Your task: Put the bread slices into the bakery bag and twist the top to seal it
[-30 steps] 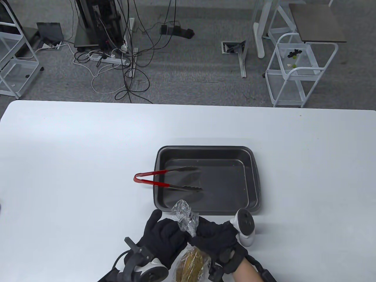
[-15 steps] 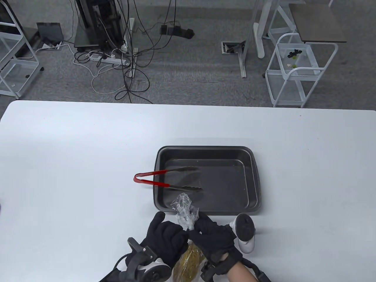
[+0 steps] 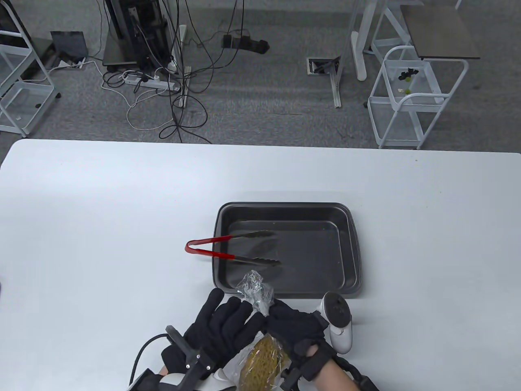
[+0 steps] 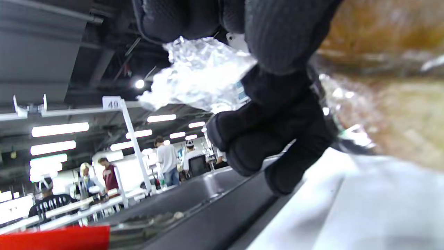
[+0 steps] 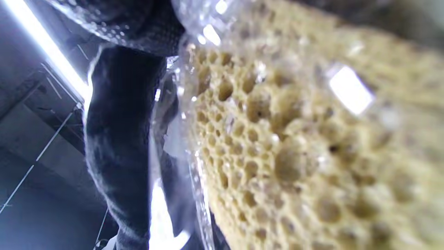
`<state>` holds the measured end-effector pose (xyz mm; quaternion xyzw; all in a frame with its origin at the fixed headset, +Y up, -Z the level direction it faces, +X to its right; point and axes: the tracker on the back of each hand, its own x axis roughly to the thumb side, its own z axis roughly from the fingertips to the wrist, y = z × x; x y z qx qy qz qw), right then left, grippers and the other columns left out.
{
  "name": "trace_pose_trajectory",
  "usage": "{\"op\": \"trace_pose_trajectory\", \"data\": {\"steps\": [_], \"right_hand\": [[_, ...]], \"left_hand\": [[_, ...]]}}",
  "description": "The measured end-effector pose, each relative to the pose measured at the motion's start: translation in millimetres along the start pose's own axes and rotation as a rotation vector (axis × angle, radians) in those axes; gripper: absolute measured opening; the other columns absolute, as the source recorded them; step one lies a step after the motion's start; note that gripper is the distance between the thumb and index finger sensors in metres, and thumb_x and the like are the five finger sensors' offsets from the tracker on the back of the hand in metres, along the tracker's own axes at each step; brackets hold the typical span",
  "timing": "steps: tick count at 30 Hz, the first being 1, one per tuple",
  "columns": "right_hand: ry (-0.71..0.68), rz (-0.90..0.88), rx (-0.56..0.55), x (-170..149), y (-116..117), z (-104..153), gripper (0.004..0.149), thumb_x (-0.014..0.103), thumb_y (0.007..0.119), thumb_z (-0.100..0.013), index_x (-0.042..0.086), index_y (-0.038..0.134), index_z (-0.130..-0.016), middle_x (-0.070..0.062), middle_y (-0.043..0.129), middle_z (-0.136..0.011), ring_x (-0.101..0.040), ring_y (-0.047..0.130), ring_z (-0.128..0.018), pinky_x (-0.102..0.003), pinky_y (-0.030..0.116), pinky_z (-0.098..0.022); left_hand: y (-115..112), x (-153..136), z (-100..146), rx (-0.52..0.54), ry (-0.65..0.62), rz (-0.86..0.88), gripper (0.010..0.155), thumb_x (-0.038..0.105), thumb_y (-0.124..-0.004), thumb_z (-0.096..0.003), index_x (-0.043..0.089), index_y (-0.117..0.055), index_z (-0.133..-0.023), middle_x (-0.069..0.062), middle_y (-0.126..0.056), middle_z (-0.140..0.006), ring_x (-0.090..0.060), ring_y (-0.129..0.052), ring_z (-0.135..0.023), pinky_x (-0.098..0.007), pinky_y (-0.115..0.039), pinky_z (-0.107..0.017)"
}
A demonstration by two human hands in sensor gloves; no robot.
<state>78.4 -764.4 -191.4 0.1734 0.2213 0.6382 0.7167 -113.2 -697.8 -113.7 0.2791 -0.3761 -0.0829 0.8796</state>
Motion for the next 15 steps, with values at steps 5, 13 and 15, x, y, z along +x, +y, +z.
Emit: {"op": "trace_pose_trajectory", "data": {"steps": [5,13,15], "right_hand": [[0.045,0.003,0.021,-3.7,8.8,1.4,0.055,0.033,0.08,-0.051,-0.021,0.082,-0.061,-0.034,0.054,-0.103,-0.059,0.051,-0.09,-0.077,0.031,-0.062],[0.1,-0.101,-0.035,-13.7,19.5,3.2,0.054,0.03,0.076,-0.051,-0.023,0.081,-0.062,-0.035,0.053,-0.102,-0.059,0.051,-0.089,-0.077,0.031,-0.062],[0.077,-0.111,-0.073,-13.2,20.3,4.8,0.053,0.029,0.074,-0.051,-0.022,0.08,-0.063,-0.035,0.053,-0.102,-0.059,0.051,-0.089,-0.076,0.031,-0.062]], "left_hand": [[4.7,6.9,2.0,0.075,-0.001,-0.098,0.058,0.05,-0.082,-0.0495,0.027,-0.063,-0.099,-0.003,-0.068,-0.102,-0.026,-0.073,-0.095,-0.064,-0.036,-0.087],[3.3,2.5,4.0,0.121,0.003,-0.041,0.046,0.046,-0.083,-0.0497,0.025,-0.078,-0.09,-0.003,-0.083,-0.09,-0.024,-0.085,-0.084,-0.062,-0.044,-0.085],[1.5,3.7,4.6,0.126,0.017,-0.059,0.043,0.046,-0.082,-0.0508,0.025,-0.079,-0.088,-0.002,-0.085,-0.086,-0.023,-0.088,-0.08,-0.062,-0.046,-0.085]]}}
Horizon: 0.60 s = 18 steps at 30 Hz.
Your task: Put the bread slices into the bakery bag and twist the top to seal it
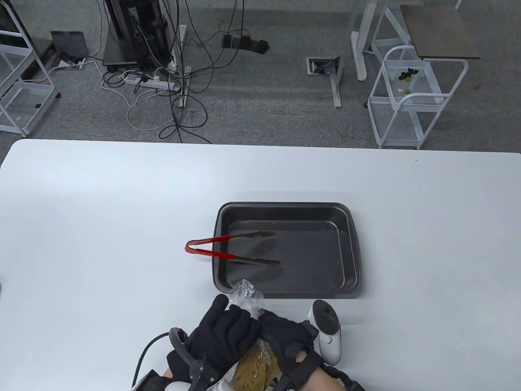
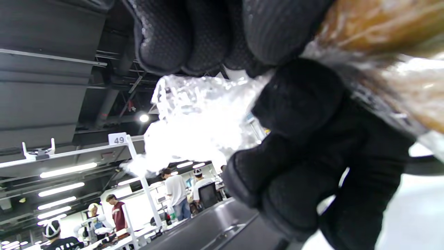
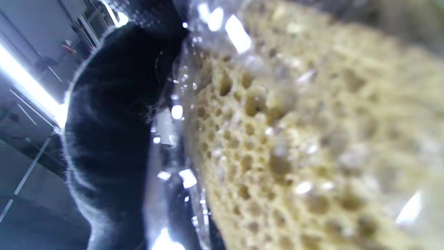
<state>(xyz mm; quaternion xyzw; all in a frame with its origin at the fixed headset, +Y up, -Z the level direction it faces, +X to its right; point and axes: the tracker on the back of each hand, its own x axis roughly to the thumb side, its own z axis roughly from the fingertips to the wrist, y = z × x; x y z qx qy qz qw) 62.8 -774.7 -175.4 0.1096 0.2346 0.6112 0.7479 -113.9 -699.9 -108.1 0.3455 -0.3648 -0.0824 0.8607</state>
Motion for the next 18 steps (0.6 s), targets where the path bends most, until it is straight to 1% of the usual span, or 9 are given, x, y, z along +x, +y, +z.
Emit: {"op": "trace_pose_trajectory", "data": {"steps": [2,4,8,10,13,14,16,17,18], "right_hand": [[-0.021,0.029,-0.019,1.4,-0.1,1.6,0.053,0.029,0.073,-0.05,-0.022,0.079,-0.064,-0.034,0.052,-0.102,-0.059,0.05,-0.089,-0.076,0.031,-0.062],[-0.064,0.051,-0.044,4.9,0.1,2.7,0.053,0.028,0.072,-0.05,-0.022,0.079,-0.064,-0.034,0.052,-0.102,-0.059,0.05,-0.089,-0.076,0.031,-0.062],[-0.163,0.112,-0.083,10.9,1.6,5.6,0.053,0.029,0.07,-0.05,-0.02,0.077,-0.068,-0.034,0.047,-0.104,-0.059,0.047,-0.091,-0.075,0.029,-0.063],[-0.227,0.138,-0.083,15.0,3.3,5.9,0.053,0.027,0.07,-0.05,-0.022,0.075,-0.069,-0.034,0.043,-0.105,-0.059,0.043,-0.092,-0.075,0.028,-0.064],[-0.314,0.242,-0.063,24.0,6.9,8.1,0.053,0.026,0.072,-0.05,-0.023,0.073,-0.07,-0.033,0.038,-0.107,-0.059,0.04,-0.094,-0.075,0.024,-0.065],[-0.354,0.304,-0.066,27.2,8.7,9.9,0.053,0.027,0.072,-0.05,-0.023,0.073,-0.07,-0.033,0.038,-0.107,-0.058,0.04,-0.094,-0.075,0.025,-0.065],[-0.472,0.453,-0.107,34.8,13.9,12.8,0.053,0.028,0.075,-0.049,-0.023,0.075,-0.066,-0.033,0.041,-0.107,-0.058,0.042,-0.094,-0.075,0.027,-0.065],[-0.506,0.525,-0.108,37.5,15.8,13.9,0.054,0.029,0.076,-0.048,-0.022,0.075,-0.065,-0.032,0.042,-0.106,-0.058,0.044,-0.093,-0.075,0.028,-0.064],[-0.535,0.585,-0.107,39.4,17.7,15.3,0.054,0.029,0.077,-0.048,-0.022,0.075,-0.065,-0.032,0.042,-0.106,-0.058,0.044,-0.093,-0.075,0.028,-0.064]], "left_hand": [[-1.3,-1.6,-2.2,-0.018,0.033,0.037,0.043,0.046,-0.082,-0.0509,0.024,-0.08,-0.087,-0.003,-0.086,-0.086,-0.023,-0.089,-0.079,-0.062,-0.048,-0.084],[-5.6,-8.2,-4.0,-0.055,0.122,0.182,0.044,0.046,-0.081,-0.0512,0.023,-0.078,-0.088,-0.003,-0.086,-0.086,-0.024,-0.089,-0.079,-0.062,-0.05,-0.083],[-27.8,-33.8,-1.0,-0.171,0.42,0.746,0.043,0.046,-0.081,-0.0525,0.023,-0.078,-0.088,-0.004,-0.087,-0.085,-0.025,-0.089,-0.078,-0.063,-0.052,-0.083],[-42.2,-44.0,4.7,-0.242,0.532,0.969,0.041,0.052,-0.077,-0.0549,0.027,-0.077,-0.088,-0.001,-0.089,-0.085,-0.021,-0.092,-0.076,-0.061,-0.058,-0.08],[-60.8,-51.7,11.3,-0.352,0.631,1.316,0.042,0.053,-0.076,-0.0564,0.027,-0.077,-0.089,0.0,-0.088,-0.085,-0.02,-0.092,-0.077,-0.061,-0.058,-0.08],[-67.0,-51.4,13.6,-0.367,0.694,1.486,0.041,0.051,-0.078,-0.0561,0.025,-0.077,-0.089,-0.003,-0.088,-0.085,-0.023,-0.091,-0.077,-0.062,-0.055,-0.08],[-77.8,-50.0,18.9,-0.417,0.75,1.718,0.04,0.05,-0.08,-0.0569,0.024,-0.077,-0.088,-0.005,-0.087,-0.086,-0.026,-0.09,-0.078,-0.063,-0.053,-0.08],[-81.4,-48.6,21.0,-0.445,0.794,1.82,0.04,0.048,-0.081,-0.0568,0.023,-0.077,-0.088,-0.008,-0.087,-0.086,-0.028,-0.089,-0.078,-0.065,-0.051,-0.079],[-85.0,-47.4,23.8,-0.503,0.823,1.901,0.039,0.047,-0.081,-0.0568,0.023,-0.077,-0.087,-0.007,-0.086,-0.087,-0.028,-0.087,-0.082,-0.065,-0.051,-0.08]]}}
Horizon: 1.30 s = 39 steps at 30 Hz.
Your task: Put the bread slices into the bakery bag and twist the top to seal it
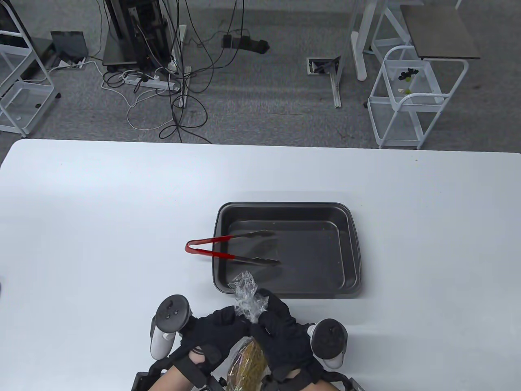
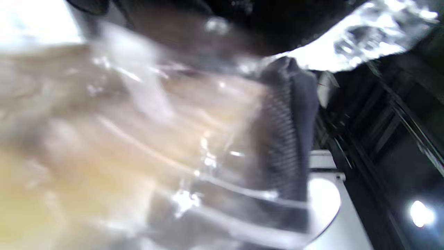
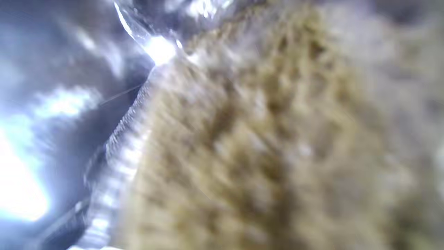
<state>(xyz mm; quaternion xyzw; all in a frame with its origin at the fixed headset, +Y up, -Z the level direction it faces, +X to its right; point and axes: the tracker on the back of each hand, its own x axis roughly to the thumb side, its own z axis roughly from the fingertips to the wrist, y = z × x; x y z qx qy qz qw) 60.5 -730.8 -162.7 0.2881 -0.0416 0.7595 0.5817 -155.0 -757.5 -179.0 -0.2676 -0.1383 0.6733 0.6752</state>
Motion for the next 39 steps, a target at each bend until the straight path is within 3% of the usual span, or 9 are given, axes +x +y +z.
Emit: {"op": "trace_pose_trajectory", "data": {"steps": [5,8,10,12,17,22,28,33,39], "right_hand": [[-0.112,0.127,0.028,6.4,2.1,0.7,0.054,0.028,0.078,-0.048,-0.022,0.076,-0.067,-0.031,0.044,-0.107,-0.057,0.044,-0.095,-0.075,0.028,-0.066],[0.001,-0.06,-0.001,-5.1,-5.1,-2.1,0.053,0.03,0.076,-0.048,-0.02,0.079,-0.068,-0.032,0.045,-0.107,-0.058,0.046,-0.094,-0.076,0.03,-0.064],[0.113,-0.273,-0.025,-16.5,-10.5,-2.3,0.054,0.03,0.077,-0.049,-0.021,0.078,-0.068,-0.033,0.043,-0.107,-0.059,0.043,-0.094,-0.076,0.028,-0.064],[0.227,-0.441,-0.048,-29.1,-16.8,-1.6,0.054,0.03,0.078,-0.05,-0.021,0.078,-0.067,-0.034,0.043,-0.107,-0.06,0.042,-0.093,-0.076,0.026,-0.064],[0.403,-0.589,0.04,-47.1,-22.0,-0.2,0.055,0.034,0.08,-0.051,-0.02,0.081,-0.062,-0.035,0.046,-0.105,-0.06,0.043,-0.092,-0.076,0.026,-0.063],[0.474,-0.597,0.158,-43.2,-7.2,0.8,0.055,0.036,0.082,-0.05,-0.019,0.084,-0.057,-0.035,0.05,-0.104,-0.06,0.046,-0.091,-0.077,0.029,-0.062],[0.522,-0.633,0.192,-35.2,5.1,5.2,0.054,0.033,0.076,-0.052,-0.02,0.082,-0.056,-0.036,0.05,-0.103,-0.061,0.046,-0.09,-0.077,0.029,-0.061],[0.513,-0.588,0.159,-35.3,4.3,7.1,0.053,0.031,0.072,-0.052,-0.021,0.08,-0.061,-0.037,0.048,-0.103,-0.062,0.045,-0.09,-0.076,0.029,-0.061],[0.262,-0.231,0.047,-15.2,-4.0,0.0,0.053,0.028,0.071,-0.05,-0.022,0.077,-0.066,-0.036,0.041,-0.105,-0.062,0.041,-0.091,-0.076,0.028,-0.062]], "left_hand": [[3.7,-10.6,-1.9,-0.092,0.094,0.131,0.038,0.047,-0.078,-0.058,0.022,-0.077,-0.087,-0.005,-0.083,-0.091,-0.026,-0.082,-0.089,-0.066,-0.048,-0.079],[9.8,-5.9,-2.7,-0.095,0.002,0.109,0.04,0.047,-0.073,-0.0596,0.022,-0.077,-0.091,-0.006,-0.082,-0.093,-0.028,-0.082,-0.089,-0.065,-0.047,-0.08],[15.1,6.1,1.3,-0.01,-0.107,-0.038,0.044,0.047,-0.07,-0.0599,0.021,-0.073,-0.095,-0.01,-0.078,-0.096,-0.032,-0.079,-0.089,-0.066,-0.044,-0.08],[12.4,28.2,12.1,0.206,-0.325,-0.437,0.047,0.043,-0.074,-0.0574,0.016,-0.074,-0.096,-0.017,-0.078,-0.096,-0.04,-0.076,-0.089,-0.07,-0.04,-0.079],[-38.6,56.3,41.6,0.386,-0.636,-1.668,0.076,0.058,-0.075,-0.0553,0.036,-0.029,-0.111,-0.006,-0.042,-0.116,-0.031,-0.052,-0.108,-0.066,-0.029,-0.086],[-78.6,47.5,46.0,0.456,-0.8,-2.004,0.066,0.053,-0.078,-0.0545,0.033,-0.043,-0.107,-0.005,-0.041,-0.115,-0.029,-0.05,-0.108,-0.064,-0.027,-0.086],[-79.0,48.4,53.3,0.508,-0.902,-1.985,0.044,0.048,-0.079,-0.0547,0.024,-0.074,-0.091,-0.002,-0.074,-0.098,-0.026,-0.074,-0.095,-0.063,-0.035,-0.087],[-78.9,46.8,46.2,0.487,-0.853,-1.938,0.041,0.045,-0.079,-0.0558,0.02,-0.077,-0.088,-0.004,-0.078,-0.093,-0.026,-0.077,-0.088,-0.061,-0.041,-0.086],[-37.6,53.8,30.4,0.387,-0.52,-1.167,0.039,0.045,-0.083,-0.0541,0.022,-0.08,-0.086,-0.005,-0.083,-0.091,-0.027,-0.083,-0.081,-0.061,-0.052,-0.083]]}}
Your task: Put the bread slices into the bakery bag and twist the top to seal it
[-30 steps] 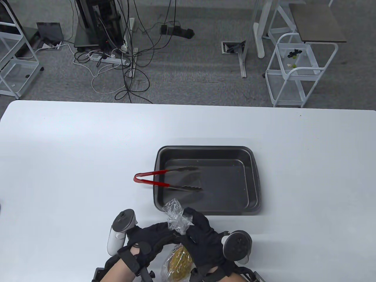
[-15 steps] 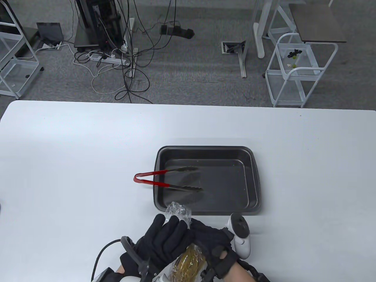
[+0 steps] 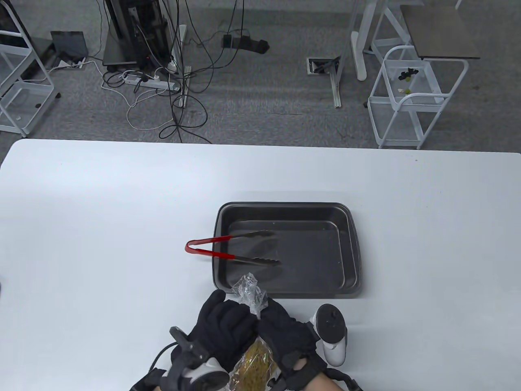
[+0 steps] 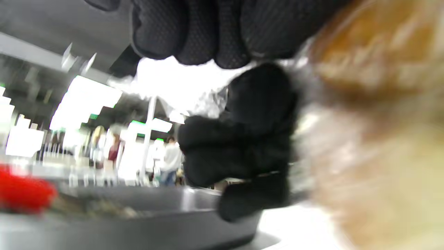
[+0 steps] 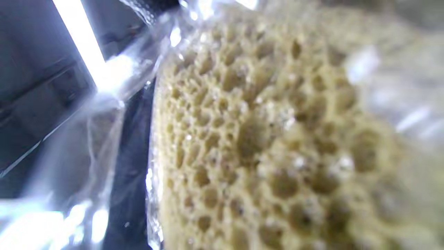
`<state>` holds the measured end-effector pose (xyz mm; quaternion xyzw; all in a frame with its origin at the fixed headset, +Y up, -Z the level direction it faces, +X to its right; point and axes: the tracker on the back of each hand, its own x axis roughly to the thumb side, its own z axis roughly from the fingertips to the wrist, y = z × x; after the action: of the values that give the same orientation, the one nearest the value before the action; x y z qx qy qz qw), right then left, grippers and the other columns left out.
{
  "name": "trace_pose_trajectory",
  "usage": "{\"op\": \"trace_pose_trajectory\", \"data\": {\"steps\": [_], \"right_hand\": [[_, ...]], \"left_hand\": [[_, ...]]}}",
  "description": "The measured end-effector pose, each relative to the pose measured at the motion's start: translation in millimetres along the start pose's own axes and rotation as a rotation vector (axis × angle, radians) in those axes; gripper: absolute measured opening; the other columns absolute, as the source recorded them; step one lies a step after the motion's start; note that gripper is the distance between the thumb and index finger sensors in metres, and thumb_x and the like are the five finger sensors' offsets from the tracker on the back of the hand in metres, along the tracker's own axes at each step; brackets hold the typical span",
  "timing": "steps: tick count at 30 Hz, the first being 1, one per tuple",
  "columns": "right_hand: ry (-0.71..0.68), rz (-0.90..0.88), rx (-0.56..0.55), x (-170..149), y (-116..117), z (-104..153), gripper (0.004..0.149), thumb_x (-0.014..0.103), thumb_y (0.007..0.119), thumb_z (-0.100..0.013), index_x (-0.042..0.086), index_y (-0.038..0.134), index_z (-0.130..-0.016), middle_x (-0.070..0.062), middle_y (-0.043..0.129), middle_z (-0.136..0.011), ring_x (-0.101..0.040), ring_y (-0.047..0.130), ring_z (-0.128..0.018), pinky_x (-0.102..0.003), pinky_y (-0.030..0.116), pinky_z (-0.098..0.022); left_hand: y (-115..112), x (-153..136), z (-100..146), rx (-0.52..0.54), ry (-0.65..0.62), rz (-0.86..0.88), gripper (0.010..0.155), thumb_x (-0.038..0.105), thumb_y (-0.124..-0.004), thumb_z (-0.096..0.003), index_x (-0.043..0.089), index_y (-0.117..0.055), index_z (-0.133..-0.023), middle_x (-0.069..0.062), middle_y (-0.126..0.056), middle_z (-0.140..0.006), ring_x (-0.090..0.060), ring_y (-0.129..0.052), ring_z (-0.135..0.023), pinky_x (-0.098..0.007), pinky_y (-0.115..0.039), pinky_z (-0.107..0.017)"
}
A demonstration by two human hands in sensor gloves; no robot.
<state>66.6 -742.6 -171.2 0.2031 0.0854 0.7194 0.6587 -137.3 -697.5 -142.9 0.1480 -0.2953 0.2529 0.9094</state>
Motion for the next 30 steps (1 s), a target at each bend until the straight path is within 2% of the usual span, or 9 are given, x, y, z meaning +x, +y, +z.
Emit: {"op": "trace_pose_trajectory", "data": {"steps": [4,7,8,10,16,24,26,28,30], "right_hand": [[-0.149,0.159,-0.072,13.7,2.6,2.9,0.052,0.027,0.073,-0.048,-0.022,0.076,-0.069,-0.034,0.038,-0.107,-0.06,0.04,-0.094,-0.076,0.027,-0.064],[-0.307,0.26,-0.091,25.0,7.2,7.2,0.053,0.025,0.075,-0.046,-0.023,0.074,-0.069,-0.033,0.037,-0.108,-0.059,0.039,-0.095,-0.076,0.026,-0.064],[-0.386,0.347,-0.101,30.6,10.6,9.7,0.053,0.024,0.076,-0.045,-0.024,0.074,-0.069,-0.033,0.038,-0.107,-0.059,0.041,-0.094,-0.076,0.027,-0.064],[-0.488,0.553,-0.094,37.6,15.6,15.0,0.053,0.023,0.078,-0.044,-0.024,0.075,-0.068,-0.032,0.04,-0.107,-0.058,0.043,-0.095,-0.076,0.028,-0.065],[-0.749,1.015,-0.044,50.6,35.4,28.4,0.053,0.022,0.078,-0.044,-0.023,0.075,-0.071,-0.031,0.04,-0.108,-0.057,0.043,-0.097,-0.075,0.029,-0.067],[-0.954,1.364,-0.007,50.6,47.3,34.6,0.053,0.023,0.078,-0.043,-0.021,0.077,-0.071,-0.031,0.042,-0.108,-0.057,0.045,-0.096,-0.075,0.031,-0.067],[-0.97,1.397,-0.022,52.4,47.4,35.1,0.053,0.025,0.078,-0.043,-0.02,0.078,-0.071,-0.03,0.042,-0.107,-0.056,0.046,-0.096,-0.074,0.032,-0.067],[-0.871,1.326,-0.08,53.9,41.0,32.0,0.053,0.028,0.078,-0.044,-0.017,0.079,-0.071,-0.03,0.042,-0.108,-0.056,0.047,-0.096,-0.074,0.034,-0.067],[-0.749,1.123,-0.1,53.0,27.1,26.2,0.053,0.027,0.078,-0.044,-0.018,0.079,-0.07,-0.031,0.042,-0.108,-0.057,0.045,-0.096,-0.075,0.032,-0.067]], "left_hand": [[-5.8,-27.6,-3.4,-0.104,0.221,0.463,0.037,0.046,-0.084,-0.0534,0.024,-0.082,-0.083,-0.004,-0.088,-0.088,-0.025,-0.088,-0.078,-0.06,-0.058,-0.08],[-24.3,-45.7,-0.2,-0.256,0.39,0.954,0.037,0.045,-0.084,-0.0545,0.023,-0.083,-0.084,-0.005,-0.087,-0.089,-0.027,-0.086,-0.079,-0.061,-0.056,-0.081],[-34.1,-50.2,1.6,-0.334,0.46,1.171,0.036,0.042,-0.085,-0.0549,0.02,-0.083,-0.083,-0.008,-0.085,-0.089,-0.03,-0.084,-0.08,-0.063,-0.053,-0.08],[-45.2,-57.0,7.2,-0.441,0.568,1.346,0.035,0.041,-0.086,-0.0551,0.02,-0.084,-0.083,-0.006,-0.083,-0.093,-0.027,-0.079,-0.088,-0.062,-0.05,-0.081],[-54.4,-69.2,6.9,-0.548,0.526,1.35,0.033,0.042,-0.086,-0.0548,0.02,-0.087,-0.08,-0.003,-0.082,-0.096,-0.027,-0.076,-0.094,-0.063,-0.048,-0.081],[-63.0,-75.3,8.6,-0.586,0.53,1.355,0.034,0.042,-0.084,-0.0559,0.017,-0.088,-0.08,-0.002,-0.078,-0.101,-0.034,-0.07,-0.1,-0.064,-0.045,-0.081],[-65.3,-75.2,8.5,-0.578,0.513,1.376,0.035,0.043,-0.082,-0.057,0.017,-0.089,-0.079,-0.002,-0.078,-0.101,-0.034,-0.07,-0.1,-0.064,-0.045,-0.081],[-63.3,-75.4,7.0,-0.543,0.471,1.364,0.037,0.046,-0.078,-0.059,0.018,-0.087,-0.081,-0.005,-0.077,-0.102,-0.037,-0.07,-0.101,-0.065,-0.044,-0.081],[-53.9,-74.0,5.1,-0.399,0.4,1.262,0.051,0.054,-0.067,-0.0598,0.02,-0.074,-0.097,-0.012,-0.068,-0.11,-0.043,-0.062,-0.105,-0.067,-0.039,-0.081]]}}
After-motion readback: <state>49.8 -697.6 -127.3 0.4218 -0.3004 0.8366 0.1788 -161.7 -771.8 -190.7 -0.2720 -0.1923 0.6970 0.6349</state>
